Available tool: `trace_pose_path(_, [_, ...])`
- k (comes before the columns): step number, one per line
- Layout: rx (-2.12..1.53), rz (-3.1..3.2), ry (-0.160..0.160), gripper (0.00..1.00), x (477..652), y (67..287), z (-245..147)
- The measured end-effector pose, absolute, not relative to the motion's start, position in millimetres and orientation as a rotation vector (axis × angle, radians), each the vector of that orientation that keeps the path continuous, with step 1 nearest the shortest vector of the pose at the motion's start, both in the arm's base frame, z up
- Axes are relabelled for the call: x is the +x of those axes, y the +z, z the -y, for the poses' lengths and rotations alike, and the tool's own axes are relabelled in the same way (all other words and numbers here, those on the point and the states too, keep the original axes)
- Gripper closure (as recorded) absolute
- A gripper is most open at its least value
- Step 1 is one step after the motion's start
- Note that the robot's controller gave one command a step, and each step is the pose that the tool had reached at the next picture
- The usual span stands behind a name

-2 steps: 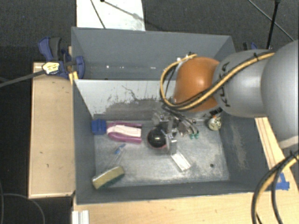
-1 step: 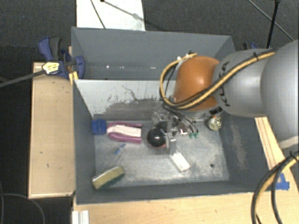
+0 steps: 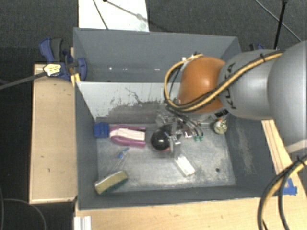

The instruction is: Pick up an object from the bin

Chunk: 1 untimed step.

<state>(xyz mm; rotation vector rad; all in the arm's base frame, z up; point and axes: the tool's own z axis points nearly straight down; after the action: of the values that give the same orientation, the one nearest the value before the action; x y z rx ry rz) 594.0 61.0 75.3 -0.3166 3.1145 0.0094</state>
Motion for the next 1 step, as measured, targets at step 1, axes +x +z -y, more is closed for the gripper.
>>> trace_pose_path(1, [-0.303,-3.114,0.012,0.0,594.7,76.5,-61.3])
